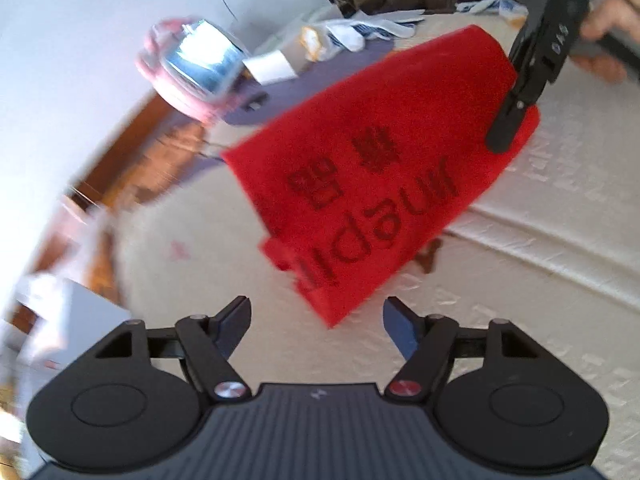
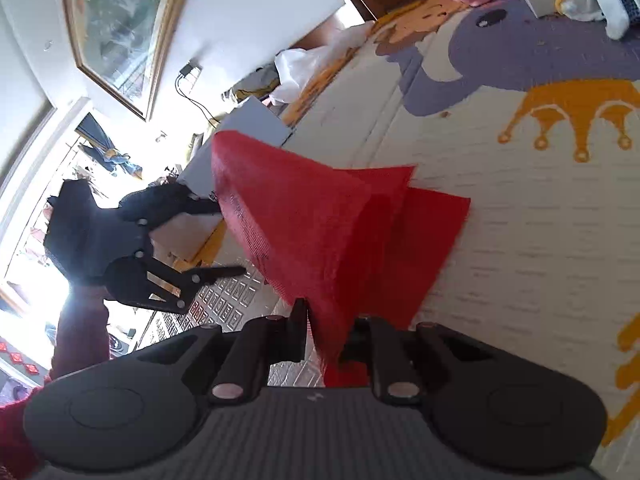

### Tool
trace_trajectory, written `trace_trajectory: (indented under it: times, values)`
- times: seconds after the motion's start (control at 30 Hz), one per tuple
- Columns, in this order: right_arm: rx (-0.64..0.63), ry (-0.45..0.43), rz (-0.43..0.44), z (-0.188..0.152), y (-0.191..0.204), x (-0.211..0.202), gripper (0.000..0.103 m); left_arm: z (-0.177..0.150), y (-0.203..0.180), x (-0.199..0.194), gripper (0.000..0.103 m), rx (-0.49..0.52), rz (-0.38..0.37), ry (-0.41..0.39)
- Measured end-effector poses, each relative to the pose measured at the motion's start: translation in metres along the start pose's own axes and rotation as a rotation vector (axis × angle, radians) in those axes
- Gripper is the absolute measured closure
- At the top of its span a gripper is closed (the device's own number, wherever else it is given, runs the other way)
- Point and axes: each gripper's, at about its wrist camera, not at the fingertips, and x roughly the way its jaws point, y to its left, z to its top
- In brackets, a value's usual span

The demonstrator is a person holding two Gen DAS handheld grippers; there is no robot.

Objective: Fold shopping bag

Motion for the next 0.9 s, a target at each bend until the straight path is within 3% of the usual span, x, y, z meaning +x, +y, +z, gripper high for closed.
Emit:
trace_trajectory:
  times: [0.1,0.2,0.33,0.43,0.5,0.57,0.67,0.9]
  values:
    - [-0.017,0.037,-0.003,0.006,0.001,0.0,0.088,0.002,-0.008,-0.023,0.028,0.044,0.099,-0.066]
    - [-0.028,0.077,-0.009,0.012,0.002,0.0,0.088,0.012,-0.02,-0.042,0.023,0.104,0.107,-0.144]
    - [-0.072,0.155,-0.029,0.019,0.01,0.002,0.087,0.027,-0.053,-0.045,0.023,0.324,0.216,-0.23]
    - [-0.103,0.198,-0.048,0.022,0.016,0.005,0.087,0.039,-0.065,-0.031,0.023,0.406,0.195,-0.23]
    - [-0.121,0.222,-0.058,0.023,0.02,0.007,0.087,0.047,-0.061,-0.017,0.023,0.371,0.149,-0.211]
    - [-0.133,0.233,-0.061,0.025,0.022,0.009,0.087,0.052,-0.046,-0.003,0.023,0.268,0.135,-0.216]
    - [-0.133,0.238,-0.053,0.024,0.022,0.012,0.087,0.051,-0.03,0.013,0.023,0.155,0.181,-0.226]
    - [-0.173,0.273,-0.051,0.027,0.025,0.013,0.087,0.042,-0.03,0.043,0.023,0.165,0.256,-0.171]
